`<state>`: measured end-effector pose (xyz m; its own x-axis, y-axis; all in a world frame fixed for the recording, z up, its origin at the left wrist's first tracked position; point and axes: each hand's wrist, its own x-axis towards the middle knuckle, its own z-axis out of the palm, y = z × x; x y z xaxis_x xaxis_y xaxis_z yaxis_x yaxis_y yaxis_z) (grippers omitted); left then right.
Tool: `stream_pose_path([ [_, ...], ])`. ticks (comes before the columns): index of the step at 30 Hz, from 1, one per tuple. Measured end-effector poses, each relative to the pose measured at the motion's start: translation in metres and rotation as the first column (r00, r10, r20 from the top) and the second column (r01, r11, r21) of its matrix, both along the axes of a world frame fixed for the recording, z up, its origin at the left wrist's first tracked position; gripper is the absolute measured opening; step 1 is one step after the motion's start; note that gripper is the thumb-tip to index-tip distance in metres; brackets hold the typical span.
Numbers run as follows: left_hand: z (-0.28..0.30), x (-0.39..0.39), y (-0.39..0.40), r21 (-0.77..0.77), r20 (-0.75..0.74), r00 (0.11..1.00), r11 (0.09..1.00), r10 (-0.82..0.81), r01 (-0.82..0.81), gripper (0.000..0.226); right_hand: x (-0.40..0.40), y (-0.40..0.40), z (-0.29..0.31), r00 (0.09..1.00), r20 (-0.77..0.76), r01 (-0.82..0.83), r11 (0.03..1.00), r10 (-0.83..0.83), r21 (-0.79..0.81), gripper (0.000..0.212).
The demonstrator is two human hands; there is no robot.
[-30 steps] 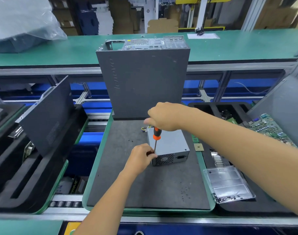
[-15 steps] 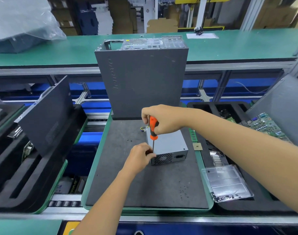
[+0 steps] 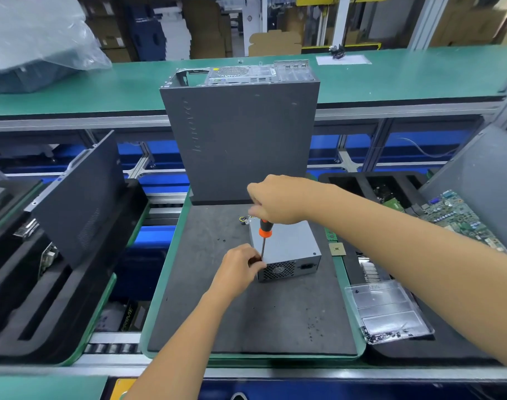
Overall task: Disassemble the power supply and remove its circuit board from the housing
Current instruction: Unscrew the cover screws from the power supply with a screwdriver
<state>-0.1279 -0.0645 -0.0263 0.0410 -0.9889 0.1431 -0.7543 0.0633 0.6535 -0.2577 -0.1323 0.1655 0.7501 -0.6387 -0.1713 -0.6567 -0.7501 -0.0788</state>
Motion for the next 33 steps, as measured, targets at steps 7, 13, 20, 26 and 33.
stream_pose_path([
  [7,-0.001,-0.001,0.001,0.018,0.030,0.999,1.000,-0.014,0.014,0.011,-0.001,0.005,0.006,0.998,-0.067,0.008,0.999,-0.006,0.035,0.023],
  [13,0.004,-0.003,0.000,0.059,0.057,0.998,0.998,-0.016,0.013,0.018,-0.006,-0.001,0.009,0.995,0.091,-0.049,0.976,0.030,0.213,0.019],
  [20,0.004,0.002,-0.005,0.140,0.003,1.000,0.990,-0.023,0.022,0.019,-0.009,-0.015,0.000,0.961,0.255,0.051,0.978,-0.103,0.203,0.016],
  [26,-0.006,0.046,-0.018,0.216,-0.099,0.973,0.959,0.208,-0.183,0.015,-0.015,-0.029,-0.014,0.827,0.449,0.262,0.939,-0.338,0.225,0.013],
  [33,-0.036,0.097,-0.047,0.240,-0.062,0.900,0.882,0.431,-0.406,0.017,0.010,-0.039,-0.020,0.800,0.450,0.308,0.915,-0.397,0.260,0.011],
])
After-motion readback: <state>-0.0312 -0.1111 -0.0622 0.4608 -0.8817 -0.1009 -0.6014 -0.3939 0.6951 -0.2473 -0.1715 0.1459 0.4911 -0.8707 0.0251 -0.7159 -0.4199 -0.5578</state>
